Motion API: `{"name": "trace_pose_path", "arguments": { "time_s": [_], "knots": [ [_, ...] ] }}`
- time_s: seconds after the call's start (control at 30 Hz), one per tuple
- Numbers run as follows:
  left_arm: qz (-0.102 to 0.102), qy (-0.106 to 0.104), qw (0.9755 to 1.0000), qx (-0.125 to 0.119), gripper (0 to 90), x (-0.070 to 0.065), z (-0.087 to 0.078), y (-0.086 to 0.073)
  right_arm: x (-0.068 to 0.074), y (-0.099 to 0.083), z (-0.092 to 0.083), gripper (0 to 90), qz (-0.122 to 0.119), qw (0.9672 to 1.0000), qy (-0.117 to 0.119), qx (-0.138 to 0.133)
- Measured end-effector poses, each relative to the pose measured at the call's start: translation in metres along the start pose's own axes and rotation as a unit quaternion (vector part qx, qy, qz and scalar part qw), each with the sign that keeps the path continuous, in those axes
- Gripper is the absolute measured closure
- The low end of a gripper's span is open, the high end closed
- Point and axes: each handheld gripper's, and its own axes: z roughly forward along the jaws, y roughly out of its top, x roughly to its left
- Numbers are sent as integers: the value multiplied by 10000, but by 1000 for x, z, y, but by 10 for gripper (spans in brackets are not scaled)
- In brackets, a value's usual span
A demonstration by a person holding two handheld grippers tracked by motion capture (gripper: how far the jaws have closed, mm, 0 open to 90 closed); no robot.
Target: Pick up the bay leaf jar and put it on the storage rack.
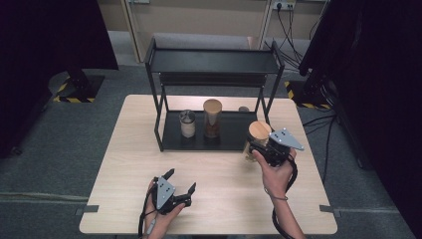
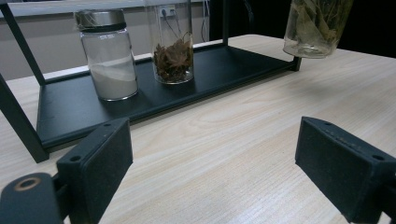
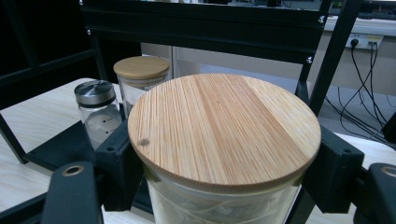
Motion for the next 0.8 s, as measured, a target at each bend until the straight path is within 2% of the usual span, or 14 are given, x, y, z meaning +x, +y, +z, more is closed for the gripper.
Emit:
{"name": "trace_pose_path", "arguments": {
  "time_s": [0.8],
  "knots": [
    [19,4,10000,10,108,0,0,0,2,14,21,254,13,10000,-35,53]
  ]
}}
